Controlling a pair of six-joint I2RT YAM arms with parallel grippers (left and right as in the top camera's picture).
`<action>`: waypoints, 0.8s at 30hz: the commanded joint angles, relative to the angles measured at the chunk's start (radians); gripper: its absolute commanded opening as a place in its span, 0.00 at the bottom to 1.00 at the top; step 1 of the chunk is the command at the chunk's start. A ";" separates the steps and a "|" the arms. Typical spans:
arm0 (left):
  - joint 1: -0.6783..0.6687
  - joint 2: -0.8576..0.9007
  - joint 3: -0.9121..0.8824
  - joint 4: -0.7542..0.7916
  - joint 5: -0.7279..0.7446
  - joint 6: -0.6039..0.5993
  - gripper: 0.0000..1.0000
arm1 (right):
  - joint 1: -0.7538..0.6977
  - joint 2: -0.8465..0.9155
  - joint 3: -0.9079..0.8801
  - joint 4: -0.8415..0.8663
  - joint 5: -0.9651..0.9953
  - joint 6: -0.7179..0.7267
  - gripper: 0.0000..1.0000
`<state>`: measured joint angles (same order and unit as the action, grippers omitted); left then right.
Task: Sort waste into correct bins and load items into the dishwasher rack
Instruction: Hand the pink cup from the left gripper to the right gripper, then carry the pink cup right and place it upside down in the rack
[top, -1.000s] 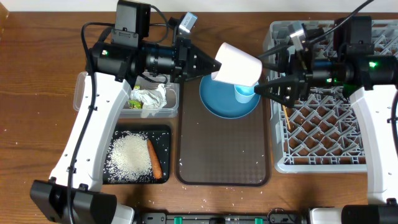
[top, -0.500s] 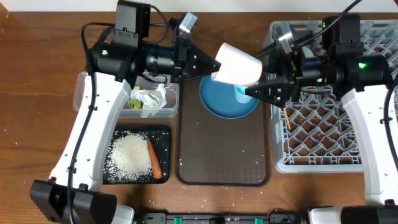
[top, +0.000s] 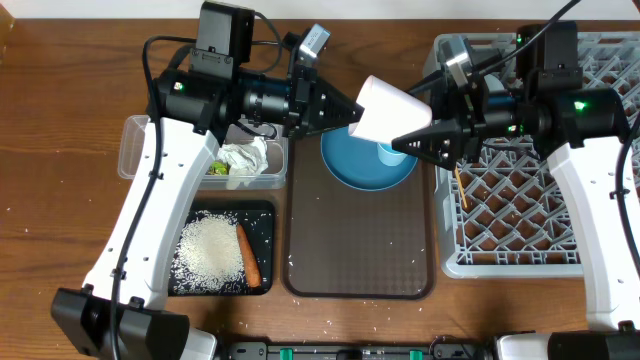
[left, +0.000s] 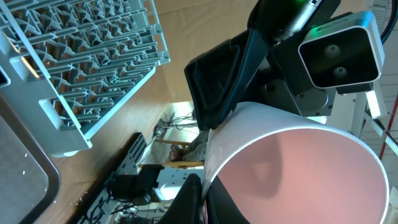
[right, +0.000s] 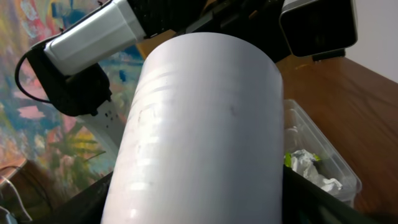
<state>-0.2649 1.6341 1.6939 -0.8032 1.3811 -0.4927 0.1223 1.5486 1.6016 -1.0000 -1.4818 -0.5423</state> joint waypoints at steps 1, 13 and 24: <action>-0.005 0.006 0.007 0.005 0.024 0.021 0.06 | 0.016 -0.013 0.008 0.002 -0.019 -0.013 0.71; -0.005 0.006 0.005 -0.005 0.021 0.029 0.06 | 0.014 -0.013 0.008 0.048 -0.019 -0.013 0.45; -0.007 0.006 -0.002 -0.101 -0.075 0.090 0.06 | 0.014 -0.013 0.008 0.121 -0.019 0.056 0.43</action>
<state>-0.2626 1.6341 1.6943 -0.8692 1.3655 -0.4358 0.1230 1.5486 1.6012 -0.9115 -1.4807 -0.5095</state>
